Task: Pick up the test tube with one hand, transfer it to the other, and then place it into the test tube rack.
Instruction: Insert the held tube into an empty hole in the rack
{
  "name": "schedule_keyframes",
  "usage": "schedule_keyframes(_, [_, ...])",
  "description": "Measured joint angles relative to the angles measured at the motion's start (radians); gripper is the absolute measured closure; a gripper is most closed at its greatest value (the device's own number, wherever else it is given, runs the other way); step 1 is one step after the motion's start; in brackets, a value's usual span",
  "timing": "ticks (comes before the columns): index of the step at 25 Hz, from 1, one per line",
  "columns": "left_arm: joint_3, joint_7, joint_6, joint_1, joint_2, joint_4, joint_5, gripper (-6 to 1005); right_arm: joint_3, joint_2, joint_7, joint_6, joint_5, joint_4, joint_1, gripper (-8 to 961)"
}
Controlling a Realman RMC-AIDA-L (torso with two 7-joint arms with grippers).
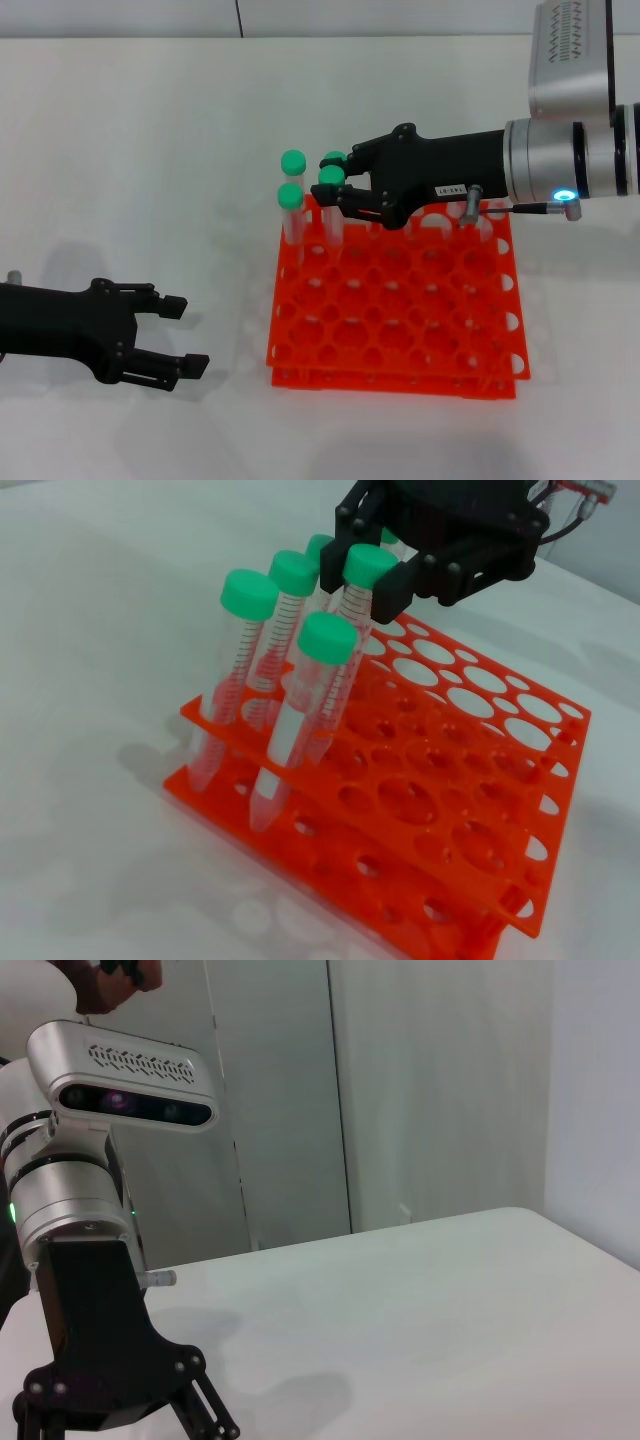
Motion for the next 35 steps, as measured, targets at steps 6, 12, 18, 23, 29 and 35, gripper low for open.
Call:
schedule_keyframes(6, [0.0,0.0,-0.002,0.0,0.0,0.0,0.0,122,0.0,0.0,0.0,0.004,0.0,-0.001,0.0,671])
schedule_keyframes(12, [0.0,0.0,-0.004,0.0,0.0,0.0,0.0,122,0.003,0.0,-0.008,0.006,0.002,-0.008,-0.01,669])
schedule_keyframes(18, [0.0,0.003,-0.005,0.0,0.001,0.0,-0.001,122,0.011,0.002,-0.013,0.007,0.005,-0.017,-0.022,668])
schedule_keyframes(23, [0.0,0.003,-0.006,-0.001,0.001,0.0,-0.001,122,0.012,0.002,-0.017,0.007,0.013,-0.014,-0.027,667])
schedule_keyframes(29, [0.0,0.003,-0.006,-0.001,0.0,0.0,-0.002,122,0.012,0.002,-0.037,0.008,0.03,-0.014,-0.043,665])
schedule_keyframes(35, [0.0,0.003,-0.006,-0.001,-0.001,0.0,-0.002,122,0.012,0.002,-0.038,0.009,0.031,-0.01,-0.046,664])
